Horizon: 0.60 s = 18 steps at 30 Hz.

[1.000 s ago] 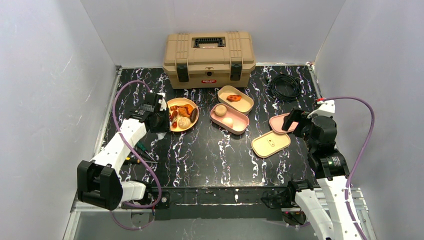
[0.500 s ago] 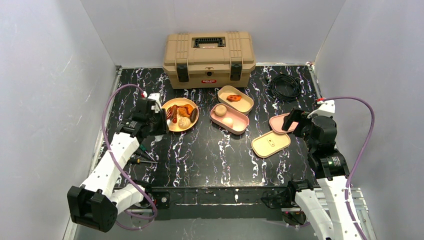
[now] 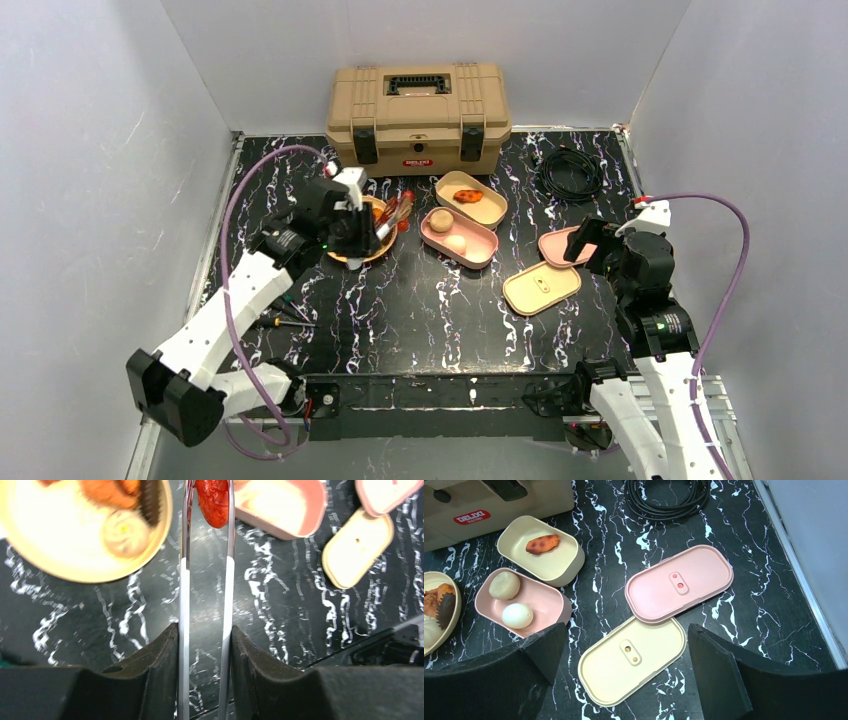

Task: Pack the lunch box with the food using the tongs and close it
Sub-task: Pick up the fake food from the plate, then place the fake food in the packing box.

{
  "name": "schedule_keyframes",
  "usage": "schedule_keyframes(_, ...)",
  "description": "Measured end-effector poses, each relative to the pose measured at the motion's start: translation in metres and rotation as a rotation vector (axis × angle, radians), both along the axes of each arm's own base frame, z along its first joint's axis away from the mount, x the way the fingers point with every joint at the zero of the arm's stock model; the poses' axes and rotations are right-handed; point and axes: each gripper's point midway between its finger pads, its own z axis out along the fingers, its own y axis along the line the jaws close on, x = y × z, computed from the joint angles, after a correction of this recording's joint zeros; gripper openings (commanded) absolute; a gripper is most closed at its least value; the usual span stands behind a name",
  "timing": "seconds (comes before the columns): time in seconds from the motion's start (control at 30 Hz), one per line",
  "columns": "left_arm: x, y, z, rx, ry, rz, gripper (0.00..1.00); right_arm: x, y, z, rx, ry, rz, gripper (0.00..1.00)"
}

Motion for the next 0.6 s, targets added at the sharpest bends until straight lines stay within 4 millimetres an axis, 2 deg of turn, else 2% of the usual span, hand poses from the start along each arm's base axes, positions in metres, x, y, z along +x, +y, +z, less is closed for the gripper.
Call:
schedule_keyframes(0.1,0.009,-0.034,0.015,-0.009,-0.027,-0.056,0.00,0.000,0.001,0.000,0.007,-0.002,0.004,1.00)
schedule_keyframes(0.17,0.015,-0.054,0.017,-0.007,-0.027,-0.082,0.00,0.000,0.003,0.001,0.014,-0.002,0.009,1.00)
schedule_keyframes(0.37,0.039,-0.112,-0.001,0.015,0.029,-0.096,0.00,-0.001,0.007,0.003,0.036,-0.010,0.024,1.00)
schedule_keyframes(0.6,0.074,-0.157,-0.019,-0.027,0.052,-0.011,0.00,-0.001,0.007,0.005,0.038,-0.020,0.024,1.00)
